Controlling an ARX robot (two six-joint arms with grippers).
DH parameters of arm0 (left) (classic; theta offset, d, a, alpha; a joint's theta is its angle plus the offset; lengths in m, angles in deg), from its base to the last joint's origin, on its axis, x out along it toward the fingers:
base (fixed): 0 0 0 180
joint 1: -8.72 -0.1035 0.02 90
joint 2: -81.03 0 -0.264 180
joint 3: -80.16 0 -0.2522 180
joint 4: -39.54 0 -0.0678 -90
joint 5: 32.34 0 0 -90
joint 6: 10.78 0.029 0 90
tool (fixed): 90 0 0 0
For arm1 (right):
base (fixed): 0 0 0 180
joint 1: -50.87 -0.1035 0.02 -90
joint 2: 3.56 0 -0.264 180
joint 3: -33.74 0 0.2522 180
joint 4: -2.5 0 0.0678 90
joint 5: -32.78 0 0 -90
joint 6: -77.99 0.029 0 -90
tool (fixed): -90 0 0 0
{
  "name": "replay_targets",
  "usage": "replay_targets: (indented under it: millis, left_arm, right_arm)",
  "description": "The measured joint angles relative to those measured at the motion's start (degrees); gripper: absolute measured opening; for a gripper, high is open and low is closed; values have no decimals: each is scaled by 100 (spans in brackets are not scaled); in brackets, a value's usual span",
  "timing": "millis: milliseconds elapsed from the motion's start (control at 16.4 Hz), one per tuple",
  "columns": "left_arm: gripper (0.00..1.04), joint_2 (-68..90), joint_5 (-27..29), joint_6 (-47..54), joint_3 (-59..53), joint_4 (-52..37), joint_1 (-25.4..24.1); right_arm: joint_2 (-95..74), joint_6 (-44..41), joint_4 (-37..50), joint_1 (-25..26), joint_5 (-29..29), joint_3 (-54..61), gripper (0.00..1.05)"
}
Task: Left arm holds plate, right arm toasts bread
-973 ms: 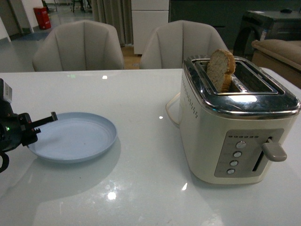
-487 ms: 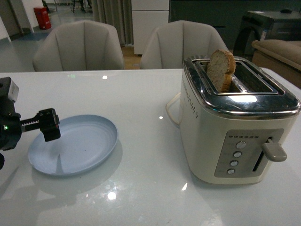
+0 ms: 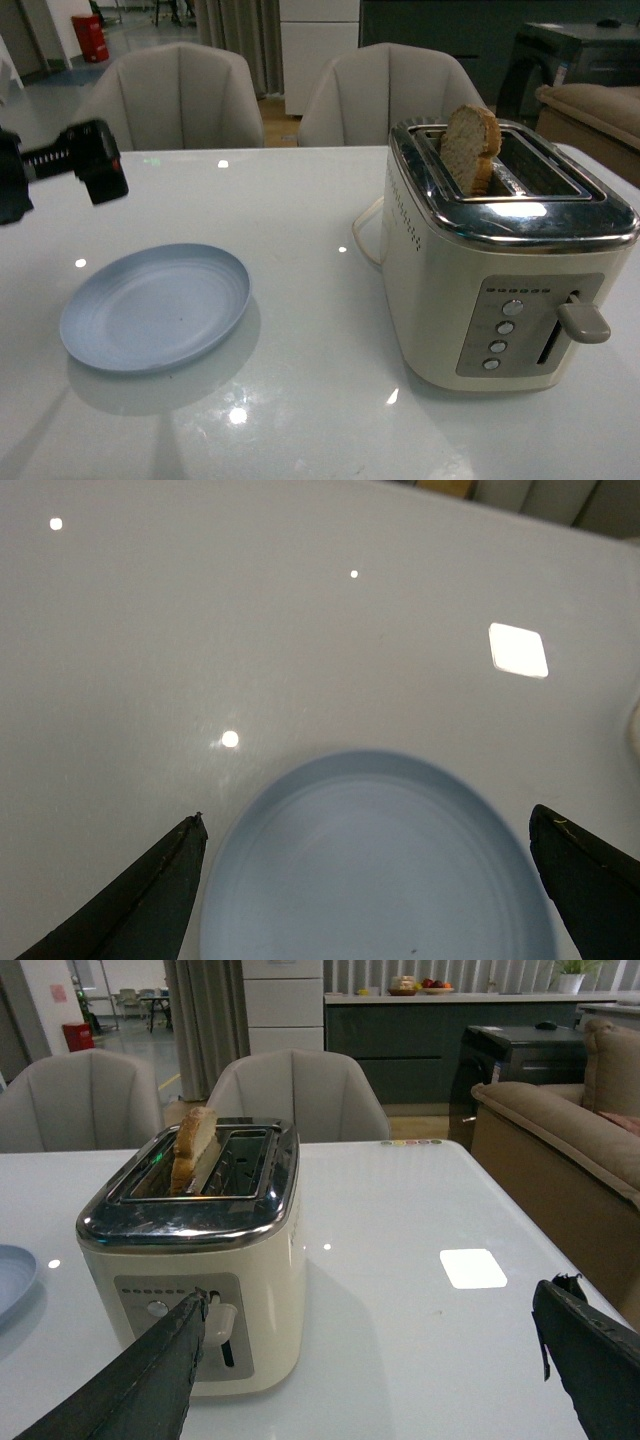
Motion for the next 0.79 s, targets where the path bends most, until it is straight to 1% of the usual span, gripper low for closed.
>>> replay_targets:
  millis: [182, 791]
  left_arm:
    - [98, -459, -98, 0, 72, 46, 131]
    - [98, -1346, -83, 175, 197, 31, 424]
  right_arm:
    - [0, 0, 2, 0, 0, 0, 98]
    - [0, 0, 0, 0, 0, 0, 98]
